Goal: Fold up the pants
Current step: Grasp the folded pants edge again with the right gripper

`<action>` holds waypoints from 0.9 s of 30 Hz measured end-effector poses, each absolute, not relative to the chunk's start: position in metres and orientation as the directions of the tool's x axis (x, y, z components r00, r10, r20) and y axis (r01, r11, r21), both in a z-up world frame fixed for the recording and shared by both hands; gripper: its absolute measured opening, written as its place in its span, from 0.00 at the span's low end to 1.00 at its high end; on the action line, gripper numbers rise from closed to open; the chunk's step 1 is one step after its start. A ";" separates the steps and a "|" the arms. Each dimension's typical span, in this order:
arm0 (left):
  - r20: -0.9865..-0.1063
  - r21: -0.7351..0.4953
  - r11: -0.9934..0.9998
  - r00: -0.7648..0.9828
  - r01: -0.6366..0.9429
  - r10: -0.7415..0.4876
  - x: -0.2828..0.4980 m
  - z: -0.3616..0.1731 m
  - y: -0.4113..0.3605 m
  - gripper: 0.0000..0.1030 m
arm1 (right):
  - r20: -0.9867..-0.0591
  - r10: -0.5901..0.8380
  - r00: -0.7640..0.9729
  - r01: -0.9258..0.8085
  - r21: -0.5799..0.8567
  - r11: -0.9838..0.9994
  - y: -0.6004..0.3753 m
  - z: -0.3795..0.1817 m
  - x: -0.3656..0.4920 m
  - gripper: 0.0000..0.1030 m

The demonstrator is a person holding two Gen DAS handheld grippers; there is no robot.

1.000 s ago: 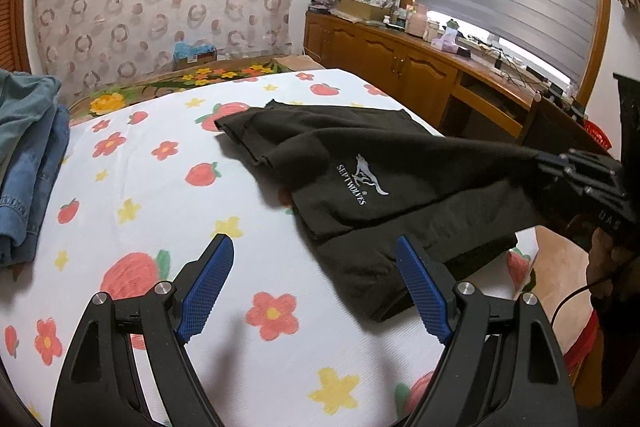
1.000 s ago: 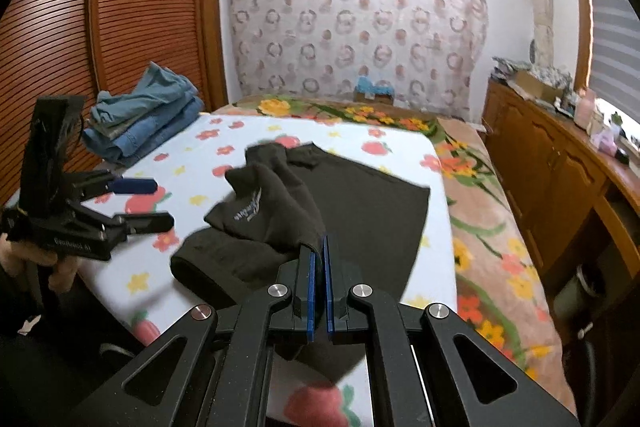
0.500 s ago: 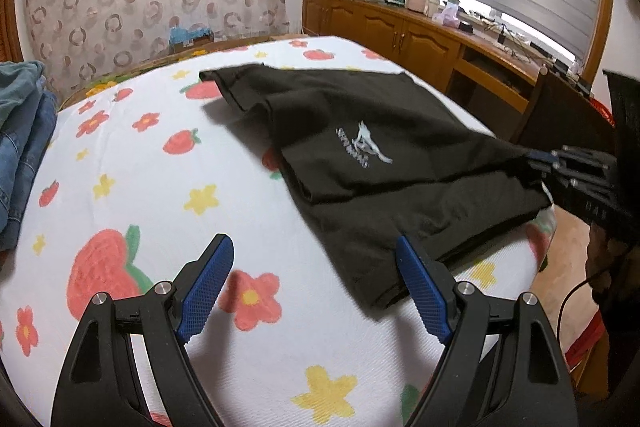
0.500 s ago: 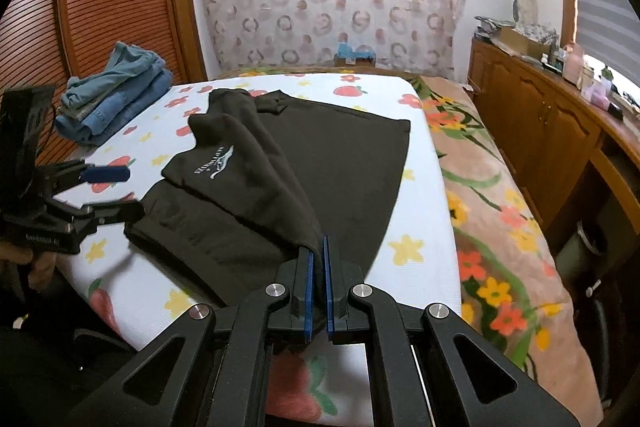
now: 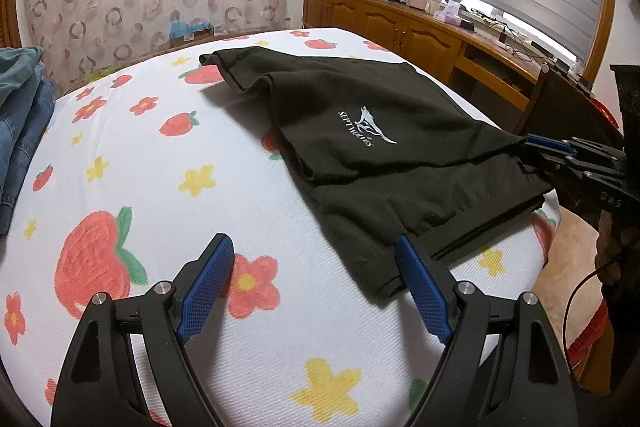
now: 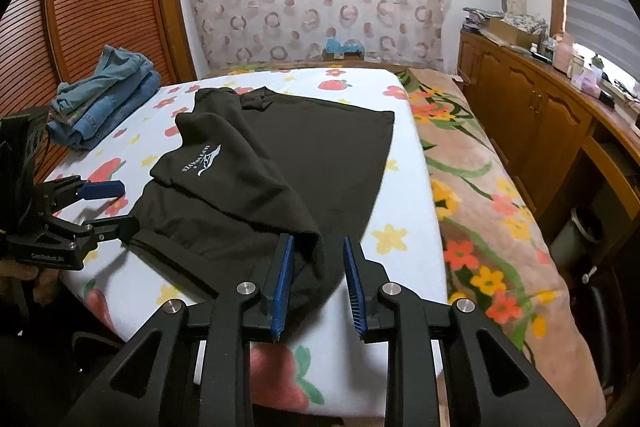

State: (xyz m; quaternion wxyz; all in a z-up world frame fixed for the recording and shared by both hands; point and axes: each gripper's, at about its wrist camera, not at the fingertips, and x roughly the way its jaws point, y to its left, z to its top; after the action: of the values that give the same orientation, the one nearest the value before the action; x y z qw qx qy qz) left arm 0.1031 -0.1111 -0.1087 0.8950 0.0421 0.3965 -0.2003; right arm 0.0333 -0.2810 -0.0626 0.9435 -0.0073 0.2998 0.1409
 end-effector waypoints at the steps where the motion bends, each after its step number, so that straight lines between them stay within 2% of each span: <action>1: -0.726 -0.084 0.916 0.606 0.392 -0.326 0.103 -0.109 -0.111 0.82 | -0.562 0.263 0.784 -0.268 0.077 0.960 -0.283 -0.061 0.030 0.26; 10: -0.688 -0.101 0.924 0.645 0.369 -0.332 0.098 -0.092 -0.095 0.82 | -0.523 0.306 0.796 -0.321 0.065 0.945 -0.269 -0.048 0.025 0.26; 16: -0.662 -0.108 0.934 0.677 0.339 -0.323 0.098 -0.081 -0.078 0.82 | -0.512 0.359 0.780 -0.389 0.051 0.920 -0.244 -0.042 0.041 0.33; 27: -0.637 -0.120 0.950 0.712 0.290 -0.297 0.098 -0.079 -0.057 0.82 | -0.589 0.424 0.688 -0.508 0.026 0.861 -0.210 -0.050 0.092 0.34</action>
State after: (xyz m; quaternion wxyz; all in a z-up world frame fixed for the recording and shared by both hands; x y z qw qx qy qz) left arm 0.0984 -0.0565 -0.0794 0.9251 -0.0055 0.3450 -0.1586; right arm 0.0921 -0.2099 -0.0496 0.9161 -0.0698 0.3018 0.2544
